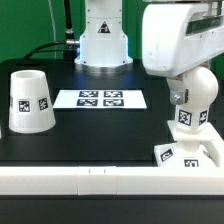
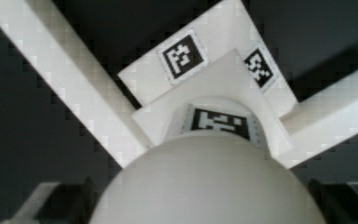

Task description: Assemble lamp

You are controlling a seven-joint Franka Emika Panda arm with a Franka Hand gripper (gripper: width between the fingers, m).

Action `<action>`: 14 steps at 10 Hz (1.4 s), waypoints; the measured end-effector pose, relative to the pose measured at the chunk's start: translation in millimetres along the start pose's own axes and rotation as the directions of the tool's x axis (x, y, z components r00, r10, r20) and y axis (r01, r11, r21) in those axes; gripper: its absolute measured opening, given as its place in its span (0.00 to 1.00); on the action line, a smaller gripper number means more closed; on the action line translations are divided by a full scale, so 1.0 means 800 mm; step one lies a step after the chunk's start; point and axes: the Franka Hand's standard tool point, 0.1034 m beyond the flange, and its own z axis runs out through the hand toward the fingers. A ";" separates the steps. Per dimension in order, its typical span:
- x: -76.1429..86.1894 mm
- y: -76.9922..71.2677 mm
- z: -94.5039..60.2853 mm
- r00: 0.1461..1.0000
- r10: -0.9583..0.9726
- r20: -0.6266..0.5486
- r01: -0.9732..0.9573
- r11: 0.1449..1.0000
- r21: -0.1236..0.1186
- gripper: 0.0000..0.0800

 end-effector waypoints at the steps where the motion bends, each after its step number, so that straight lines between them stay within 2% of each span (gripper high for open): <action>1: 0.000 0.000 0.000 0.998 0.060 0.000 -0.060 0.998 0.000 0.72; 5: 0.000 0.002 -0.001 0.941 0.339 -0.002 -0.339 0.941 -0.001 0.72; 8: 0.002 0.006 -0.002 0.803 0.596 -0.023 -0.596 0.803 0.002 0.72; 9: 0.001 0.008 -0.003 0.732 0.681 -0.026 -0.681 0.732 0.006 0.72; 11: -0.001 0.010 -0.003 0.632 0.774 -0.025 -0.774 0.633 0.009 0.72; 14: -0.003 0.008 -0.001 0.411 0.912 -0.007 -0.911 0.411 0.023 0.72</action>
Offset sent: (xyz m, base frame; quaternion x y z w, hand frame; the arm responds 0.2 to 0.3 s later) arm 0.0000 0.0000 0.0000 0.0000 0.0000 0.1938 0.9810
